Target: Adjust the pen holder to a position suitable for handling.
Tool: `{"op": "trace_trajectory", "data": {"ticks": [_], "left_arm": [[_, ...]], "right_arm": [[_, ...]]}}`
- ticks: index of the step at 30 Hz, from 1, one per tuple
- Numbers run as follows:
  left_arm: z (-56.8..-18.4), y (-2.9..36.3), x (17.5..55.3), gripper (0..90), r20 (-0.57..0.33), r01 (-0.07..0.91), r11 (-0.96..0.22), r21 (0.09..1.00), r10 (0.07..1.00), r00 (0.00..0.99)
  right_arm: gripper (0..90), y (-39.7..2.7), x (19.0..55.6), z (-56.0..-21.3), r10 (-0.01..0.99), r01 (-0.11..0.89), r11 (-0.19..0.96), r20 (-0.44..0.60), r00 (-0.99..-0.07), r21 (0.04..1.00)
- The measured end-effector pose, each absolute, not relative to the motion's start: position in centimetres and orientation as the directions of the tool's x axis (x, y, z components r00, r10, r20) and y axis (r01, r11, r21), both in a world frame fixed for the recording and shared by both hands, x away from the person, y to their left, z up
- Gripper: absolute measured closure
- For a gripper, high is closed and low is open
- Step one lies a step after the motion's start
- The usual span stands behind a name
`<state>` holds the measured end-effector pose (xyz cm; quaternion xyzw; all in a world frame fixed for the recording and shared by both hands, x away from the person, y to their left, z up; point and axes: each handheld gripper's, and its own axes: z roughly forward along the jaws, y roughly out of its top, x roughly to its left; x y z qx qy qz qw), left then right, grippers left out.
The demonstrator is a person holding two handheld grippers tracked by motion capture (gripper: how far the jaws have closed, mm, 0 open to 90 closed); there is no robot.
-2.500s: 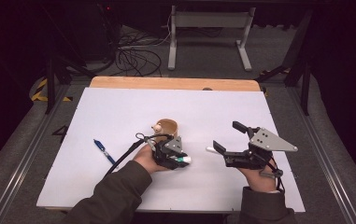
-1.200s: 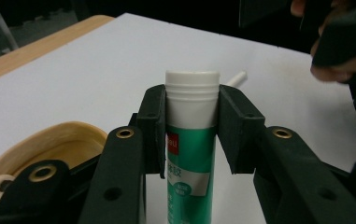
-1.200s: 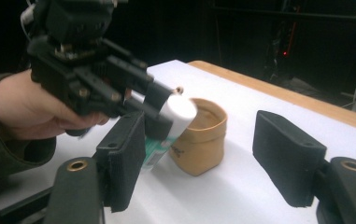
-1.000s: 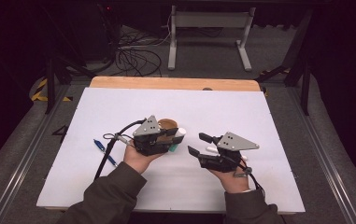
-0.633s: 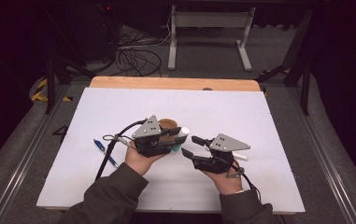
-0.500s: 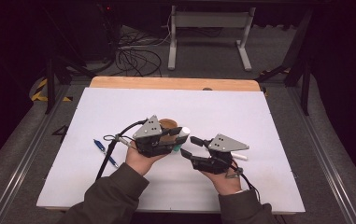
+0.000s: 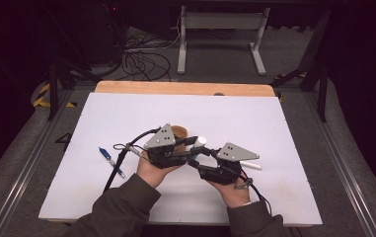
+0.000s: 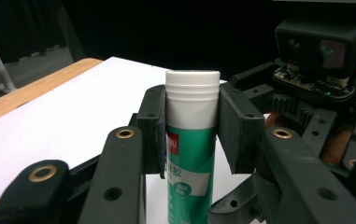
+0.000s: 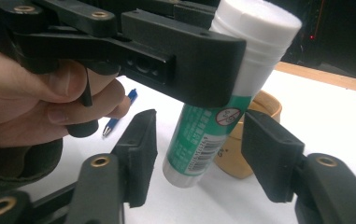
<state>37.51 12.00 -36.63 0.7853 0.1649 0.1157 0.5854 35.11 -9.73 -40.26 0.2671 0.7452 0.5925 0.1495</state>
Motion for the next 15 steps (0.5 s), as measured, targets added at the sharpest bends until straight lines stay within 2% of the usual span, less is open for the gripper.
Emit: {"op": "trace_trajectory", "data": {"ticks": [8, 15], "left_arm": [[-36.51, 12.01, 37.35, 64.7, -0.024, 0.124, -0.242, 0.962, 0.379, 0.925], [-36.48, 11.94, 37.25, 64.7, -0.027, 0.124, -0.238, 0.963, 0.374, 0.927]], "right_arm": [[57.4, -9.8, 35.1, -40.31, 0.568, 0.221, 0.134, 0.108, -0.816, 0.966], [60.1, -9.81, 35.08, -40.33, 0.566, 0.225, 0.121, 0.119, -0.816, 0.967]]}}
